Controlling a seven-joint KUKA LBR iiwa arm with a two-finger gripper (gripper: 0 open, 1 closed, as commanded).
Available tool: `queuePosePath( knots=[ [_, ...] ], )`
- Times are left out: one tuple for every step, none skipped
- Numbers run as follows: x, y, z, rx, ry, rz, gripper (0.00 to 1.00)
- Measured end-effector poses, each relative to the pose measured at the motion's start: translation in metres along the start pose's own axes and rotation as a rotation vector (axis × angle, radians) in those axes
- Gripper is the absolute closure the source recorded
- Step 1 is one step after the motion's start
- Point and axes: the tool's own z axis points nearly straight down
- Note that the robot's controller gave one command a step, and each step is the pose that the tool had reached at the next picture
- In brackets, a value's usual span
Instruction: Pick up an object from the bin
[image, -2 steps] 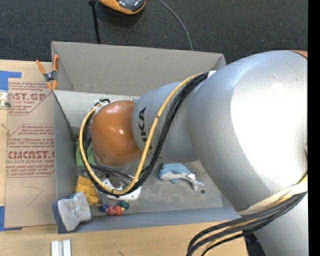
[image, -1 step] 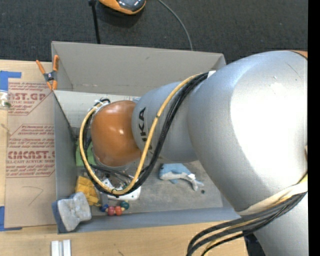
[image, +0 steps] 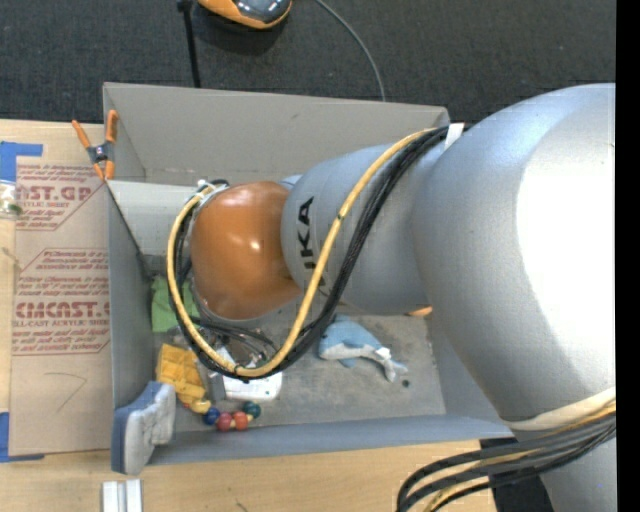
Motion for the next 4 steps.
queuePosePath(
  knots=[
    [-0.006,-0.01,-0.026,0.002,-0.02,-0.01,1.0],
    [0.002,-0.006,-0.04,-0.001,0.007,-0.006,1.0],
    [-0.015,-0.014,-0.03,0.0,-0.03,0.06,1.0],
    [-0.004,-0.012,-0.034,-0.001,0.007,0.073,1.0]
  ],
)
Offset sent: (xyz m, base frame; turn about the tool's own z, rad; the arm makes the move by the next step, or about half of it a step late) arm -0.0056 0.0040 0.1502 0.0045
